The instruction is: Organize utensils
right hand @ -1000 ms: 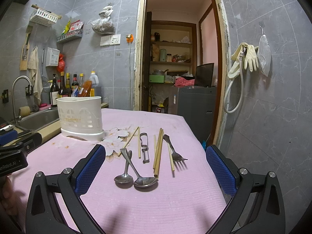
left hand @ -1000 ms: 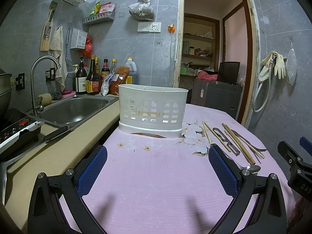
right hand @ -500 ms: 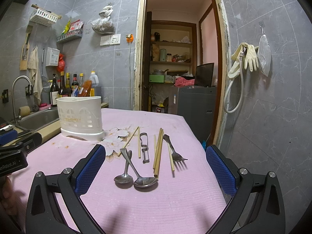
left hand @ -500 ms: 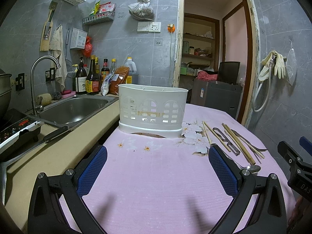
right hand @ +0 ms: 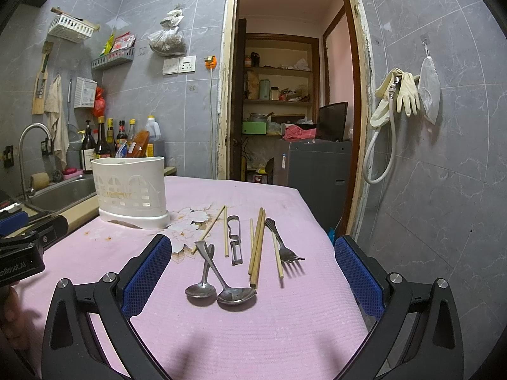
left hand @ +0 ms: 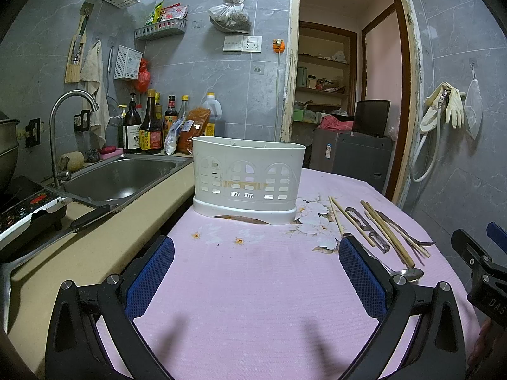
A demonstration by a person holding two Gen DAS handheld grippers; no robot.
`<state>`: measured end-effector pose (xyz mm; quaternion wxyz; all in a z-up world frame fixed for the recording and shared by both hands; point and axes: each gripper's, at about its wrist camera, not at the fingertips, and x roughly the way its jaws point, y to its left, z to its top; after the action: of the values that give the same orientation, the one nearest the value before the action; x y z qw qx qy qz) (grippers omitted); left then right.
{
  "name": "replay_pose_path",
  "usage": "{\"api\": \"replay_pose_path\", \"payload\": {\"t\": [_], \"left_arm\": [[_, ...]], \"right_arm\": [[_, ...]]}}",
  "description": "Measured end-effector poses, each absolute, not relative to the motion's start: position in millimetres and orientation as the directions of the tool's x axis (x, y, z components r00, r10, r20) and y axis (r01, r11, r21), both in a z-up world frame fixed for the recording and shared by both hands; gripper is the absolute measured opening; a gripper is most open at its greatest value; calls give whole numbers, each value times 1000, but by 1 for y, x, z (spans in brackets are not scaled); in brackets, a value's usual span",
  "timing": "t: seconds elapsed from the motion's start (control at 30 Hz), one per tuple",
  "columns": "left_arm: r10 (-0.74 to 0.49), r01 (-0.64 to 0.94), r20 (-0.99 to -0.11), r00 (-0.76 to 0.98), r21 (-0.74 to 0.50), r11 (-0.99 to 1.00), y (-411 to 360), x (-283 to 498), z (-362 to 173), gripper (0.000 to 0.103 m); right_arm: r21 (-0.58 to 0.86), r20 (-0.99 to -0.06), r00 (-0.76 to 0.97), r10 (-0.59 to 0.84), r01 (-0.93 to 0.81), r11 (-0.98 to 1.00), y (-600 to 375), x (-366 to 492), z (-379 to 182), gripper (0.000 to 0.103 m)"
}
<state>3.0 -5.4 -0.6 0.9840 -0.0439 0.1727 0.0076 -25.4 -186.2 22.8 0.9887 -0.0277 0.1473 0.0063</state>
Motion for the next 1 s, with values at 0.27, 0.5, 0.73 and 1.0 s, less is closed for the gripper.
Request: {"api": "replay_pose_path", "payload": {"t": [0.27, 0.5, 0.73, 1.0], "left_arm": [[2, -35, -343, 939, -88, 996, -4, 3, -1, 102], [14, -44, -350, 937, -79, 996, -2, 6, 0, 102], [-28, -16, -392, 920, -107, 994, -6, 29, 12, 102], [-124, 79, -521, 844, -108, 991, -28, 83, 21, 102]], "right_arm": [[-52, -292, 956, 7, -23, 998, -190, -24, 24, 103], [-59, -295, 955, 16, -35, 998, -184, -24, 23, 103], [-88, -296, 954, 48, -77, 993, -193, -9, 32, 103], [-90, -368, 926, 82, -124, 988, -219, 27, 42, 103]]}}
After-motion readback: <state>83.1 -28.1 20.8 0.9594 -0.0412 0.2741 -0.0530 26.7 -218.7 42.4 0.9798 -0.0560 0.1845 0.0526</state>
